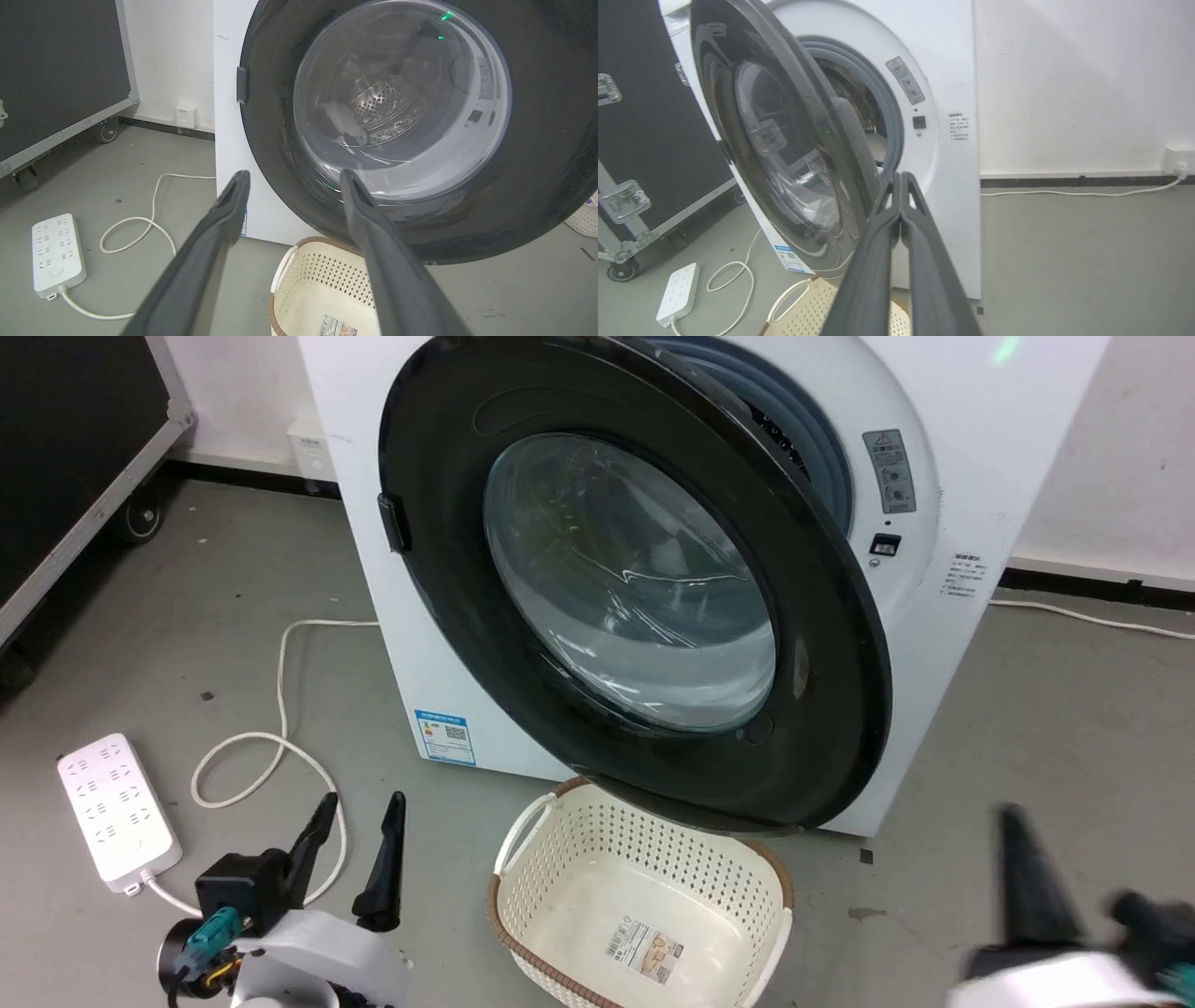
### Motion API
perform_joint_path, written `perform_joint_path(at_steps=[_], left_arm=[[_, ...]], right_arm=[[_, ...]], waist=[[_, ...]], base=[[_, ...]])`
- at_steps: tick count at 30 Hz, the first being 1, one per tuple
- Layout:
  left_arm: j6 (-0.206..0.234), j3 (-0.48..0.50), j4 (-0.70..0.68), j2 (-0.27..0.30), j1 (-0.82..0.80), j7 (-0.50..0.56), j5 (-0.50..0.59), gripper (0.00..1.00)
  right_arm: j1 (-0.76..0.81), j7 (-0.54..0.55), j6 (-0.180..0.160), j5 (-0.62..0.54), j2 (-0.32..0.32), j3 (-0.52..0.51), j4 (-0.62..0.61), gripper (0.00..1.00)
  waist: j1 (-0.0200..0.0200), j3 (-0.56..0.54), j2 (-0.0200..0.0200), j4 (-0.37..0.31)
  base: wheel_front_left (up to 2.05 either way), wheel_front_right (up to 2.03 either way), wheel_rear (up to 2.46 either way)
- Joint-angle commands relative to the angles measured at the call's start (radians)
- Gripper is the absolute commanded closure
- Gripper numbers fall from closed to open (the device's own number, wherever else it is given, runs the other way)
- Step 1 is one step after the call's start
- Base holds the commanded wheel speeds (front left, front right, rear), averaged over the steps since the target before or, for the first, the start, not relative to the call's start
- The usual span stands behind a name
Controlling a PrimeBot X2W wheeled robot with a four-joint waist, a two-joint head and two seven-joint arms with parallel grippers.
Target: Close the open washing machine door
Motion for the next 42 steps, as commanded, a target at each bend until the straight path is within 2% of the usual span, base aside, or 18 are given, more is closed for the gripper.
perform_joint_path(at_steps=[1, 6, 11, 16, 22, 33, 42], left_arm=[[0.009, 0.007, -0.011, -0.006, 0.02, -0.008, 0.006, 0.0], [0.018, 0.012, -0.037, -0.017, 0.03, -0.013, 0.01, 0.0], [0.021, 0.004, -0.059, -0.027, 0.02, -0.014, 0.019, 0.0], [0.017, 0.003, -0.076, -0.034, -0.003, -0.016, 0.025, 0.0], [0.014, 0.008, -0.095, -0.044, -0.032, -0.018, 0.035, 0.0], [0.006, 0.006, -0.148, -0.09, -0.119, -0.019, 0.088, 0.0], [-0.012, 0.048, -0.18, -0.121, -0.138, -0.02, 0.13, 0.0]], right_arm=[[-0.029, -0.004, 0.001, -0.014, 0.001, 0.058, 0.004, 1.0], [-0.145, 0.123, 0.001, -0.011, 0.001, 0.206, 0.145, 1.0], [-0.288, 0.132, 0.001, -0.055, 0.001, 0.199, 0.316, 1.0], [-0.414, 0.094, 0.001, -0.1, 0.001, 0.142, 0.458, 1.0], [-0.558, 0.059, 0.001, -0.175, 0.001, 0.038, 0.55, 1.0], [-0.802, 0.028, 0.001, -0.273, -0.049, -0.195, 0.628, 1.0], [-0.941, 0.005, 0.001, -0.33, -0.081, -0.315, 0.636, 1.0]], waist=[[0.0, 0.001, -0.0001, 0.0], [0.0, 0.015, -0.0001, 0.005], [0.0, 0.045, -0.0001, 0.026], [0.0, 0.098, -0.0001, 0.049], [0.0, 0.167, -0.0001, 0.069], [0.0, 0.314, -0.0001, 0.118], [0.0, 0.392, -0.0001, 0.145]], base=[[0.0, 0.0, 0.0], [0.0, 0.0, 0.0], [0.0, 0.0, 0.0], [0.0, 0.0, 0.0], [0.0, 0.0, 0.0], [0.0, 0.0, 0.0], [0.0, 0.0, 0.0]])
